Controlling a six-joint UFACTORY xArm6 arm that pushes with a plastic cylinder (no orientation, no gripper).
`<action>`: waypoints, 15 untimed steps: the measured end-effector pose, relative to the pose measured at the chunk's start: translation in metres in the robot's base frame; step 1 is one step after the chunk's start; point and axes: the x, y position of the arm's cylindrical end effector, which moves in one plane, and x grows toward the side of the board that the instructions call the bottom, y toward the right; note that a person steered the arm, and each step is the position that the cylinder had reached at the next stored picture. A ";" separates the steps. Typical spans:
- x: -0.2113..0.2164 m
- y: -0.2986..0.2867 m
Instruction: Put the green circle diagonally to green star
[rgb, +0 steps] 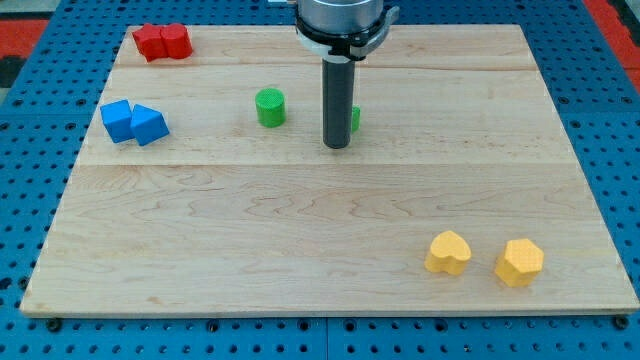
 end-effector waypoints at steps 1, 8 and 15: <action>0.000 0.000; -0.049 -0.028; -0.090 -0.020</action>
